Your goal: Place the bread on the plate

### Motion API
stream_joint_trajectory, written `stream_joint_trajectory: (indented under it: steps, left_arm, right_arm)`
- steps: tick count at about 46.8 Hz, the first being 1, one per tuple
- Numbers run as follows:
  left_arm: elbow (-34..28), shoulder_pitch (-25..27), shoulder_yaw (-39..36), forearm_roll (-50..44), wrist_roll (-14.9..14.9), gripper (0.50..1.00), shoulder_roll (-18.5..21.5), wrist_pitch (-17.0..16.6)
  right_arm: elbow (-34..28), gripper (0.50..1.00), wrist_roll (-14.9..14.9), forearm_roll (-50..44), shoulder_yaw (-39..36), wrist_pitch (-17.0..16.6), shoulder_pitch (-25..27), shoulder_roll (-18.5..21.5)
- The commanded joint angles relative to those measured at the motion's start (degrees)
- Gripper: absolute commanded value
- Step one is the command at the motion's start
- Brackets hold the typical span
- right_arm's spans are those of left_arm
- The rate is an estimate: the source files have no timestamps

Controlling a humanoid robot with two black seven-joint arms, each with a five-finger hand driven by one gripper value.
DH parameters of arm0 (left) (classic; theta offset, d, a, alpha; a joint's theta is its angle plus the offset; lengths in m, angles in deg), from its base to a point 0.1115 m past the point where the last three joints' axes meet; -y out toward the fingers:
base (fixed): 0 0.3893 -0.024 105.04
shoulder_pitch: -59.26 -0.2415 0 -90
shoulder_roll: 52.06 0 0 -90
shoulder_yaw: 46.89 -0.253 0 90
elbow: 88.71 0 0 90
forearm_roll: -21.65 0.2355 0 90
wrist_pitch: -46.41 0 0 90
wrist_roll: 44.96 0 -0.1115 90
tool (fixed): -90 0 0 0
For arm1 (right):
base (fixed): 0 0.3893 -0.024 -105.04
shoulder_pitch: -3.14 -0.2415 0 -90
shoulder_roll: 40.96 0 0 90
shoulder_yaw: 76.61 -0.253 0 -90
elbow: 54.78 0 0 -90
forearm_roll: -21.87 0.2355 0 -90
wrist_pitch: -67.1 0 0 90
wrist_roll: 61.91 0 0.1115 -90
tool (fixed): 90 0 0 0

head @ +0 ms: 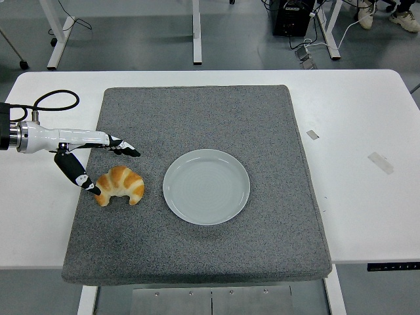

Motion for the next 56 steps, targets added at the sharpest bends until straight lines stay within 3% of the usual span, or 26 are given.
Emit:
stream_joint_trajectory:
  steps: [1, 21, 27, 41, 44, 53, 56]
  left_arm:
    - [0.0, 0.0, -0.6, 0.4, 0.0, 0.915, -0.3, -1.3]
    - [0.1, 0.1, -5.8, 0.7, 0.0, 0.904, -3.9, -7.0]
    - [0.1, 0.0, -6.2, 0.8, 0.0, 0.874, -4.3, -8.0]
    - [0.1, 1.2, -8.4, 2.0, 0.0, 0.721, -4.3, -11.6]
    - [0.1, 1.3, -8.5, 2.1, 0.0, 0.662, -4.3, -11.8]
    - [0.1, 1.8, -8.6, 2.1, 0.0, 0.569, -4.3, -13.0]
    - [0.1, 2.0, -9.0, 2.2, 0.0, 0.515, -4.3, -13.1]
  right_arm:
    - [0.0, 1.000, 0.0, 0.0, 0.0, 0.0, 0.0, 0.0]
    - [0.0, 1.000, 0.0, 0.0, 0.0, 0.0, 0.0, 0.0]
    - [0.0, 1.000, 0.0, 0.0, 0.0, 0.0, 0.0, 0.0]
    - [0.0, 1.000, 0.0, -0.1, 0.0, 0.0, 0.0, 0.0]
    - [0.0, 1.000, 0.0, 0.0, 0.0, -0.1, 0.0, 0.0]
    - [0.0, 1.000, 0.0, 0.0, 0.0, 0.0, 0.0, 0.0]
    - [0.0, 1.000, 0.0, -0.1, 0.0, 0.0, 0.0, 0.0]
